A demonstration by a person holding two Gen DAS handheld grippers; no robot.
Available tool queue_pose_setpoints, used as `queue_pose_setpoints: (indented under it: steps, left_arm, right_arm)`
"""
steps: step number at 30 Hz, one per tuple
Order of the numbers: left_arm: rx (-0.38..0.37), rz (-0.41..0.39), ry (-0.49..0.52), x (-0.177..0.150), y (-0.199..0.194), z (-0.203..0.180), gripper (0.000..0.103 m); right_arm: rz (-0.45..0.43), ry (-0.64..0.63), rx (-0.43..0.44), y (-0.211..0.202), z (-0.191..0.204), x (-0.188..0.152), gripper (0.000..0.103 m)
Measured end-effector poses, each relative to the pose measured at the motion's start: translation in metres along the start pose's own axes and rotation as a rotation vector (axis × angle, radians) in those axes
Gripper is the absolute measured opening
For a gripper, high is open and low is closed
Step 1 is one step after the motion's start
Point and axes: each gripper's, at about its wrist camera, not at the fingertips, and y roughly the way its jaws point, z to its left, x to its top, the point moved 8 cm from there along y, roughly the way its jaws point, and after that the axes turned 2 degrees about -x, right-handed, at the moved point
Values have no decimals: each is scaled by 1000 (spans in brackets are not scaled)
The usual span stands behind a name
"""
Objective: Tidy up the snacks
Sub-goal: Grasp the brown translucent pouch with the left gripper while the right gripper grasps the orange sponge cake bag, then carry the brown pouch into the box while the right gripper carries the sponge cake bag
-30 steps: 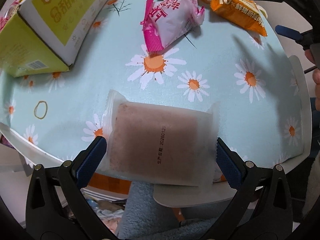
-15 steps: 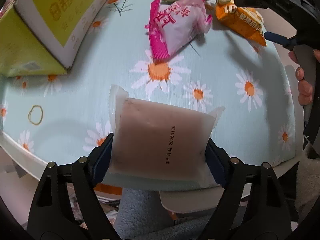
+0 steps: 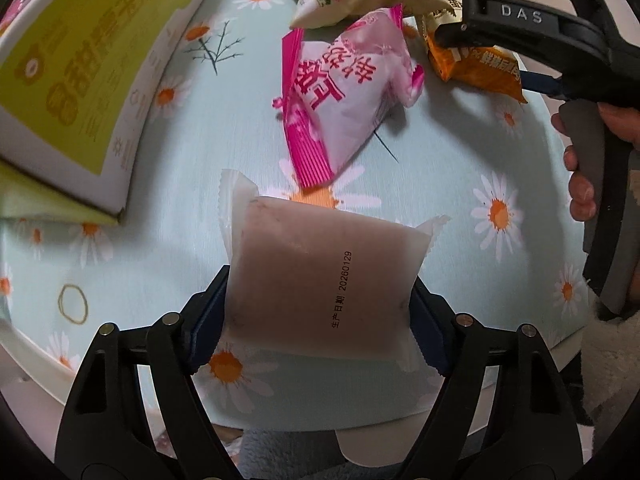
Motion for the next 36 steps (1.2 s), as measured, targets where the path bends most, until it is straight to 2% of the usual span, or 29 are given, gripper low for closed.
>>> queue_pose_setpoints:
  steps: [8, 10, 12, 15, 20, 28, 31, 36]
  left_arm:
    - [-19, -1, 20, 13, 1, -4, 77]
    - [-25, -1, 19, 13, -3, -2, 76]
    - [-31, -2, 13, 11, -7, -1, 76]
    - [-37, -6, 4, 10, -8, 3, 75]
    - [-44, -28, 6, -1, -21, -1, 75]
    - [-68, -90, 5, 5, -40, -15, 75]
    - [-84, -127, 7, 11, -55, -28, 75]
    - [-97, -222, -15, 28, -102, -35, 75]
  right_arm:
    - [-14, -25, 58, 10, 3, 3, 102]
    - [-21, -14, 92, 10, 4, 3, 93]
    - [-40, -17, 104, 3, 5, 1, 79]
    - [-62, -49, 61, -5, 4, -2, 74]
    - [-53, -34, 56, -14, -7, -13, 72]
    - [-56, 17, 35, -46, -35, -35, 72]
    - [-73, 23, 38, -68, -41, -39, 72]
    - [-114, -6, 66, -109, -32, -36, 72]
